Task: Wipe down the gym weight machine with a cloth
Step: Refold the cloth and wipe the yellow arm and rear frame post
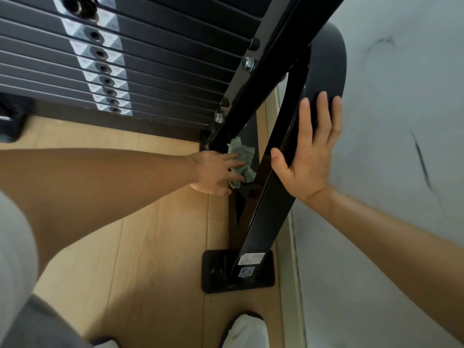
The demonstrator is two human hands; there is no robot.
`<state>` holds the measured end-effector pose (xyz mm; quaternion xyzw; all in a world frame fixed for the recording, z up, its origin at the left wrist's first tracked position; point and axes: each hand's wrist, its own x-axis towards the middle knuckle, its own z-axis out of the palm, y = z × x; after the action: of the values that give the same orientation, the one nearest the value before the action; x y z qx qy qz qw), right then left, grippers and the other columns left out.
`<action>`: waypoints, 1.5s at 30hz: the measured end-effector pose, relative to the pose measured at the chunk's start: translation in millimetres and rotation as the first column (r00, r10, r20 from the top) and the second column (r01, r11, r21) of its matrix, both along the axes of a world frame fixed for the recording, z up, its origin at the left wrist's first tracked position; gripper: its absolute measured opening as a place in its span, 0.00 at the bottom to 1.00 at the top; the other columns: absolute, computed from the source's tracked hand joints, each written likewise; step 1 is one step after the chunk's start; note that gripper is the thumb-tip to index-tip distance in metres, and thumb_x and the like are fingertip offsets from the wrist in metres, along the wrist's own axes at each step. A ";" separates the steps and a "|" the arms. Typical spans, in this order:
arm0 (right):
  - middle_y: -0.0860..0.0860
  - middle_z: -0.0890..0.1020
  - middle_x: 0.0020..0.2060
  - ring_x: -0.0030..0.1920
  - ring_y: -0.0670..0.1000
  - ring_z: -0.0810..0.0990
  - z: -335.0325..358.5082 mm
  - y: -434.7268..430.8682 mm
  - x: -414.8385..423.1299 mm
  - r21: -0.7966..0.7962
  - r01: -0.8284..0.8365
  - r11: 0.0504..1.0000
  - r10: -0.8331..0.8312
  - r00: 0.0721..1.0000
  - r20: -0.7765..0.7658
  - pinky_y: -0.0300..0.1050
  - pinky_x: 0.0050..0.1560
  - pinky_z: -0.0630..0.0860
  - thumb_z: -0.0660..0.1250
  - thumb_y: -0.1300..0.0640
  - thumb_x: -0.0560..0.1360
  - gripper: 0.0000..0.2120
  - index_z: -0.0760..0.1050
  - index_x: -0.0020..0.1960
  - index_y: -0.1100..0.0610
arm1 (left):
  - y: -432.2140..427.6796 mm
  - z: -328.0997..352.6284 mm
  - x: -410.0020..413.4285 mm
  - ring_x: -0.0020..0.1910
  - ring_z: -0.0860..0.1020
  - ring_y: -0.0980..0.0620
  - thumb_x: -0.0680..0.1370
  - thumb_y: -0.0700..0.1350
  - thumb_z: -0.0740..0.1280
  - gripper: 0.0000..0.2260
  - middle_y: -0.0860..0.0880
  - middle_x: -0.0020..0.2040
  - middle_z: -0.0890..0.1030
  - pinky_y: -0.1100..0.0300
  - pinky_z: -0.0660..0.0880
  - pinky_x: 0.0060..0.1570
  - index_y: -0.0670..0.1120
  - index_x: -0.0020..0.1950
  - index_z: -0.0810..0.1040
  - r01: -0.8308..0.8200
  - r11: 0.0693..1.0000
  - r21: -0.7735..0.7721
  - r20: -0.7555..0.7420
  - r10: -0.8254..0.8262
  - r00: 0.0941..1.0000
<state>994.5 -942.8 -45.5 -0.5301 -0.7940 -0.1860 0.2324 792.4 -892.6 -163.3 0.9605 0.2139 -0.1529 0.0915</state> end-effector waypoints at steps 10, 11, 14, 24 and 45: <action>0.71 0.59 0.75 0.75 0.75 0.54 -0.3 -0.5 -0.6 0.002 0.007 1.000 -0.007 1.000 -0.004 0.64 0.78 0.52 0.65 0.45 0.76 0.38 0.58 0.76 0.66 | -24.5 -2.8 -9.3 0.82 0.49 0.42 0.82 0.58 0.58 0.29 0.45 0.83 0.51 0.42 0.58 0.77 0.59 0.81 0.51 0.372 0.924 0.085 0.008 -0.374 0.927; 0.71 0.59 0.75 0.75 0.75 0.54 -0.1 -0.6 -0.6 0.000 0.007 1.000 -0.007 1.000 -0.003 0.65 0.77 0.53 0.65 0.45 0.76 0.38 0.58 0.76 0.66 | -21.9 -2.4 -8.6 0.82 0.49 0.43 0.82 0.58 0.58 0.29 0.46 0.83 0.51 0.42 0.59 0.77 0.59 0.81 0.51 0.349 0.932 0.096 0.005 -0.351 0.936; 0.71 0.59 0.75 0.75 0.75 0.54 0.9 -1.1 -0.5 -0.005 0.009 1.000 -0.009 1.000 0.004 0.65 0.77 0.52 0.64 0.45 0.76 0.38 0.58 0.76 0.66 | -12.6 -1.8 -4.9 0.82 0.49 0.44 0.84 0.56 0.54 0.25 0.46 0.83 0.50 0.45 0.58 0.78 0.58 0.81 0.53 0.211 0.972 0.100 0.017 -0.213 0.977; 0.70 0.59 0.75 0.76 0.73 0.53 0.3 -1.6 -0.8 -0.005 0.008 1.000 -0.008 1.000 -0.008 0.62 0.78 0.52 0.64 0.44 0.76 0.37 0.59 0.76 0.66 | -7.0 -3.6 10.3 0.58 0.79 0.50 0.83 0.52 0.63 0.14 0.50 0.65 0.76 0.53 0.77 0.56 0.52 0.66 0.80 -0.329 0.876 -0.352 0.289 0.436 0.852; 0.70 0.61 0.75 0.75 0.74 0.54 -0.2 -0.3 1.1 -0.010 0.011 1.000 -0.012 1.000 -0.028 0.66 0.76 0.57 0.66 0.45 0.75 0.38 0.59 0.76 0.65 | -35.2 -15.5 15.8 0.54 0.83 0.38 0.86 0.48 0.57 0.20 0.37 0.59 0.79 0.48 0.82 0.54 0.39 0.75 0.65 -0.240 -0.596 -0.766 -0.642 0.702 0.307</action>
<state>995.6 -943.2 -45.7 -0.5384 -0.7884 -0.1758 0.2399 808.2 -927.8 -178.8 0.2424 0.5104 0.0002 0.8251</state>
